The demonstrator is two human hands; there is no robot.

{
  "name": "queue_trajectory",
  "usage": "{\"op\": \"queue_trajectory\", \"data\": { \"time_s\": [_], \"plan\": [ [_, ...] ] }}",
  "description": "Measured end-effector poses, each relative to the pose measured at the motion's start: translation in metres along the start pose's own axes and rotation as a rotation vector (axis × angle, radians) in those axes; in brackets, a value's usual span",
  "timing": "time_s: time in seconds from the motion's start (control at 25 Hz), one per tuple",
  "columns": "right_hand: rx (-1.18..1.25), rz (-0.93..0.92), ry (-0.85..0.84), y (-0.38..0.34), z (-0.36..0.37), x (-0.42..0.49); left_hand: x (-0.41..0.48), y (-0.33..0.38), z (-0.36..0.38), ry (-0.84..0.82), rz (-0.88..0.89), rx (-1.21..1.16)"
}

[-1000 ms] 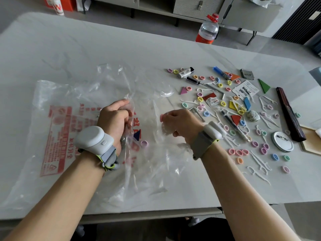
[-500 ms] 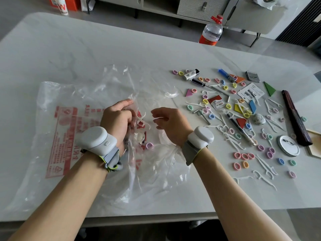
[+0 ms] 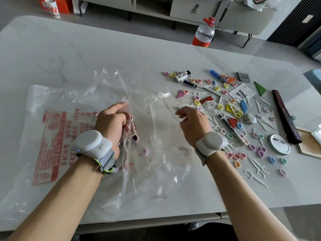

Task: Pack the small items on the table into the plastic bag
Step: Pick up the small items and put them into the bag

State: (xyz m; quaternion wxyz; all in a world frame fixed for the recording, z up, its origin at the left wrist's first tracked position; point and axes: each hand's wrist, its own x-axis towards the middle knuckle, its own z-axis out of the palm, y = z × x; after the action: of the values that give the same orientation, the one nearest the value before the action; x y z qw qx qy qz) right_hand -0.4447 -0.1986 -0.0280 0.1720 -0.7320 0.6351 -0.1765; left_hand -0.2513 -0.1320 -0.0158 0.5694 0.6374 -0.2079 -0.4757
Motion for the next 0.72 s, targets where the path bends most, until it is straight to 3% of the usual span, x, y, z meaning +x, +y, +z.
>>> {"op": "queue_trajectory", "data": {
  "time_s": [0.12, 0.28, 0.48, 0.6, 0.72],
  "plan": [
    [-0.271, 0.170, 0.000, 0.034, -0.022, 0.004, -0.002, 0.001, 0.003, 0.003, 0.005, -0.009],
    [-0.394, 0.276, -0.089, 0.057, -0.027, 0.007, -0.001, 0.000, 0.004, 0.005, -0.013, -0.024],
    [-0.310, 0.072, -0.122, 0.062, -0.017, 0.011, 0.001, -0.003, 0.004, 0.006, -0.007, -0.011],
    [-0.226, -0.119, 0.035, 0.052, -0.013, 0.009, 0.002, -0.003, 0.003, 0.005, 0.000, -0.017],
    [-0.118, -0.104, 0.221, 0.046, -0.013, 0.012, 0.003, -0.003, 0.003, 0.003, -0.004, -0.035]
  ]
}}
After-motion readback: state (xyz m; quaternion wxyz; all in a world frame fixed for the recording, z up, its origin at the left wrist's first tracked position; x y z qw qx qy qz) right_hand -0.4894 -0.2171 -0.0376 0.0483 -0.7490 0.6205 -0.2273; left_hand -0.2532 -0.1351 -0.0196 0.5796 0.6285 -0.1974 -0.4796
